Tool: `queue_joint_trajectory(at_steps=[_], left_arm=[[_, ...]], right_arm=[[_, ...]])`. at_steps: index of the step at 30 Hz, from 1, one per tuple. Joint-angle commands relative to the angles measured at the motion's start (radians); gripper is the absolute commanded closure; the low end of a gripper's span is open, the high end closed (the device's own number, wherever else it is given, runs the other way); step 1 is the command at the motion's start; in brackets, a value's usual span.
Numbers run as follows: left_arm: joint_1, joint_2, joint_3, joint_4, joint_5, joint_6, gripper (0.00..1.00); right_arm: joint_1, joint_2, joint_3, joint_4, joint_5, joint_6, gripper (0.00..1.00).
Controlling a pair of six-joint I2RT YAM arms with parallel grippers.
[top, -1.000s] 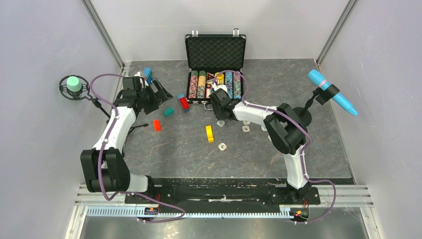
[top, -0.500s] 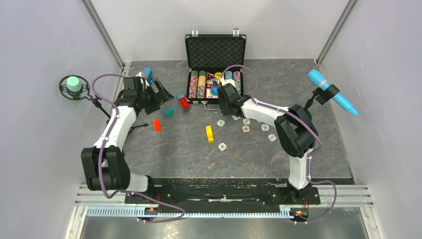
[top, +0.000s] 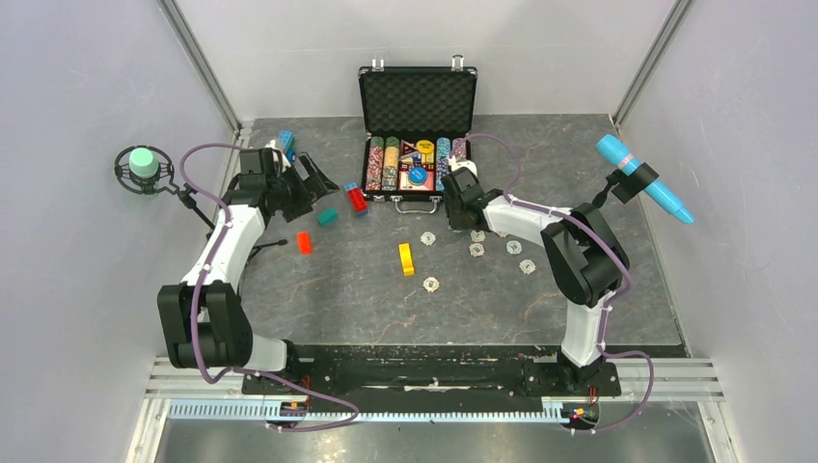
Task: Pack up texas hold em set
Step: Place the poker chip at the center of the board.
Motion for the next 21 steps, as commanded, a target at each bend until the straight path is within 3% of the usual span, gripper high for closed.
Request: queue_joint_trajectory(at_steps=[1,12,21], left_arm=[[0.006,0.005,0.013,0.046,0.032,-0.042,0.00],[0.005,0.005,0.011,0.047,0.039,-0.044,0.00],[0.006,0.009,0.011,0.050,0.047,-0.044,0.00]], right_arm=[[-0.004,-0.047,0.001,0.049,0.003,-0.004,0.58],[-0.008,-0.025,0.010,0.055,-0.030,0.004,0.56],[-0.008,-0.023,0.006,0.046,-0.014,0.004,0.44]])
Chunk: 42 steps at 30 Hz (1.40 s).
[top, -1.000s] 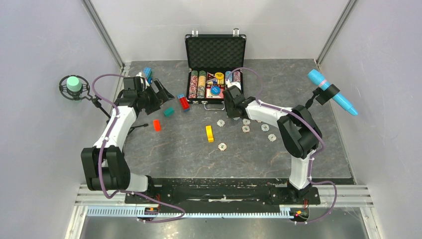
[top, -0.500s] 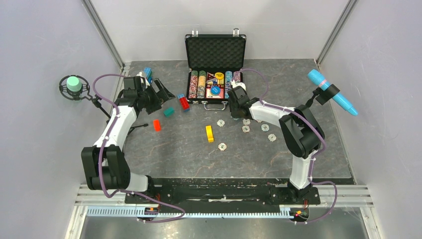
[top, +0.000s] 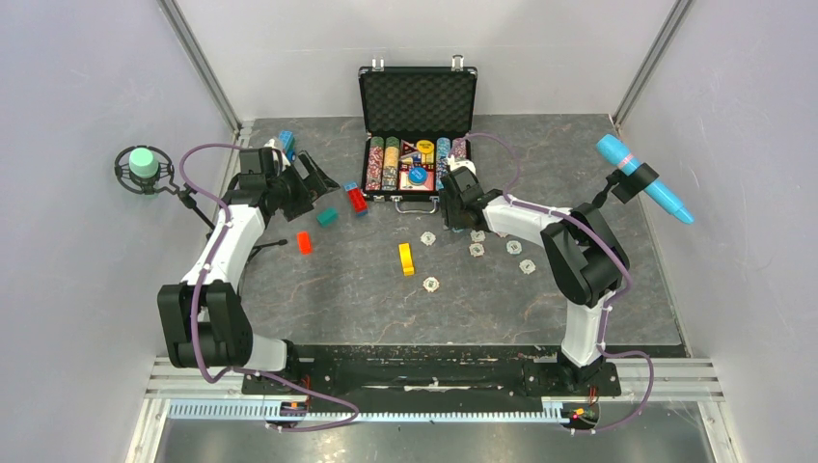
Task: Pack up texas hold em set
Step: Place the poker chip at the center of the board.
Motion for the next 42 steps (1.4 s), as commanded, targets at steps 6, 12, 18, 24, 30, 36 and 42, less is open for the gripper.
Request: queue_joint_trajectory(at_steps=[6,12,18,24,30,36,42], left_arm=[[0.006,0.007,0.010,0.034,0.043,-0.023,0.00],[0.005,0.007,0.010,0.034,0.043,-0.021,0.00],[0.006,0.008,0.011,0.034,0.040,-0.020,0.00],[0.005,0.004,0.009,0.034,0.042,-0.020,0.00],[0.006,0.007,0.009,0.034,0.044,-0.022,0.00],[0.006,0.009,0.009,0.035,0.043,-0.023,0.00],[0.006,0.011,0.009,0.034,0.046,-0.023,0.00]], right_arm=[[-0.003,-0.012,0.012,0.018,0.007,-0.001,0.42],[-0.006,-0.047,0.005,0.019,-0.017,-0.012,0.42],[-0.014,-0.168,-0.047,0.010,-0.023,-0.061,0.38],[-0.114,-0.362,-0.239,0.022,-0.025,-0.060,0.32],[-0.211,-0.470,-0.396,0.024,0.017,-0.079,0.25],[-0.275,-0.441,-0.475,0.063,-0.070,-0.056,0.28],[-0.289,-0.386,-0.465,0.073,-0.094,-0.056,0.36]])
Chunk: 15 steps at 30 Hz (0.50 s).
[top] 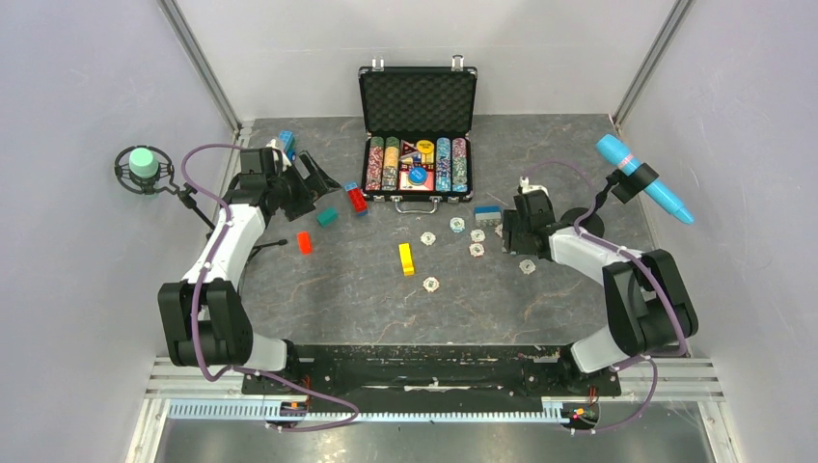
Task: Pack up texas hold em set
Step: Place the poker chip at the center of the board, then pick up the poker chip from the center of the board.
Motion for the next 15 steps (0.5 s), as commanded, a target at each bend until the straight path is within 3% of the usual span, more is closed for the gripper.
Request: queue_joint_trajectory(at_steps=[1,15], left_arm=[[0.006,0.003,0.009,0.030,0.025,-0.022,0.00],[0.006,0.007,0.009,0.030,0.029,-0.022,0.00]], right_arm=[[-0.006,0.038,0.014,0.048,-0.039,0.004,0.36],[-0.006,0.095,0.034,-0.007,-0.023,-0.015,0.48]])
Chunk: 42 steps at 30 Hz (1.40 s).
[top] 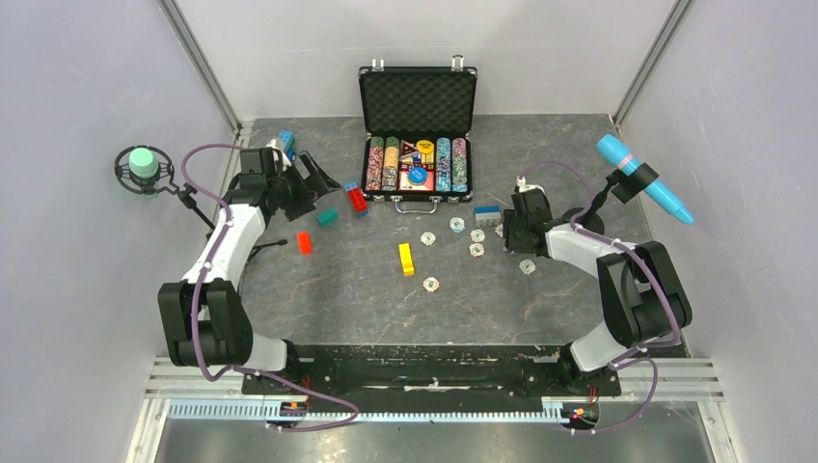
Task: Pack up texas hold em set
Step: Pick up the poker chip from the center of the board.
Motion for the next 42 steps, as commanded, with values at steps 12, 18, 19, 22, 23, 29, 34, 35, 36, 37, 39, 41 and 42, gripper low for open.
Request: queue_joint_trajectory(at_steps=[12,18,19,22,23,29,34,35,36,37,39,41,42], left_arm=[[0.003,0.011,0.007,0.031,0.031,-0.023,0.00],[0.002,0.010,0.007,0.031,0.031,-0.024,0.00],[0.003,0.012,0.007,0.031,0.031,-0.024,0.00],[0.003,0.012,0.007,0.031,0.032,-0.024,0.00],[0.003,0.011,0.007,0.031,0.032,-0.024,0.00],[-0.001,0.010,0.006,0.031,0.034,-0.024,0.00],[-0.001,0.008,0.007,0.031,0.033,-0.022,0.00],[0.000,0.009,0.007,0.031,0.033,-0.023,0.00],[0.000,0.009,0.007,0.031,0.033,-0.022,0.00],[0.000,0.008,0.007,0.031,0.033,-0.020,0.00],[0.000,0.008,0.007,0.031,0.032,-0.021,0.00],[0.000,0.009,0.007,0.031,0.032,-0.021,0.00],[0.000,0.009,0.007,0.031,0.032,-0.020,0.00]], right_arm=[[-0.001,-0.025,0.052,-0.022,0.012,-0.041,0.59],[0.016,-0.041,0.156,-0.071,0.022,-0.072,0.59],[0.022,-0.042,0.172,-0.076,0.024,-0.073,0.59],[0.050,-0.037,0.207,-0.082,0.029,-0.072,0.59],[0.062,-0.031,0.221,-0.084,0.029,-0.073,0.59],[0.130,0.019,0.310,-0.102,0.054,-0.072,0.59],[0.182,0.072,0.386,-0.105,0.052,-0.070,0.59],[0.190,0.084,0.398,-0.105,0.052,-0.069,0.59],[0.198,0.092,0.412,-0.104,0.050,-0.067,0.59],[0.205,0.104,0.421,-0.107,0.050,-0.066,0.59],[0.217,0.123,0.445,-0.107,0.044,-0.064,0.59],[0.225,0.142,0.461,-0.106,0.039,-0.062,0.59],[0.228,0.151,0.468,-0.107,0.036,-0.062,0.59]])
